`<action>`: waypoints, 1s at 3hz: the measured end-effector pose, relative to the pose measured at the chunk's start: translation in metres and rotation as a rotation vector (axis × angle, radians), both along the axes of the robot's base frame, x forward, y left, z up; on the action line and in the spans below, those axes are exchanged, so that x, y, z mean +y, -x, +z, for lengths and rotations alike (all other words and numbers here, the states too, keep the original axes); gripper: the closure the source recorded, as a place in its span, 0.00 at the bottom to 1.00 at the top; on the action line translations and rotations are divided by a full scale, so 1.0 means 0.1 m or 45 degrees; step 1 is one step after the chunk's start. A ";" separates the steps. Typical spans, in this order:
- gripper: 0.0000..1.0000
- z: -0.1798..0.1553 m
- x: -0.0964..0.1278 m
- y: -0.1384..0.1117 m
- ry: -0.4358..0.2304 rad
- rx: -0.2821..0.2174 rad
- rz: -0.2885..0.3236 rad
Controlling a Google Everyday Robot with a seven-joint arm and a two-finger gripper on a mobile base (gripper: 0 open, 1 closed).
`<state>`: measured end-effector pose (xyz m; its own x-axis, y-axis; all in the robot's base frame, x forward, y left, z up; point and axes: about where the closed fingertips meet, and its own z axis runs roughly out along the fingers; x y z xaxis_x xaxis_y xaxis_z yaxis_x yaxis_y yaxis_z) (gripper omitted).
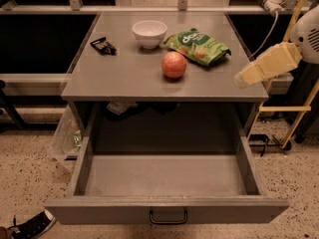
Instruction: Place apple into top drawer
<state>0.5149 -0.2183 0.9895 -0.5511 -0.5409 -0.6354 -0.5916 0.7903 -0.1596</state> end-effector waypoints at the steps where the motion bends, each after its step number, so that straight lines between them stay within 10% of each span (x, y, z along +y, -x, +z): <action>1: 0.00 -0.30 0.34 -0.27 -0.068 0.036 0.074; 3: 0.00 -0.73 1.03 -0.85 -0.162 -0.009 0.239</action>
Offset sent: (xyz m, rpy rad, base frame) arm 0.0917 0.1044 -0.0852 0.1364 0.0033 0.1845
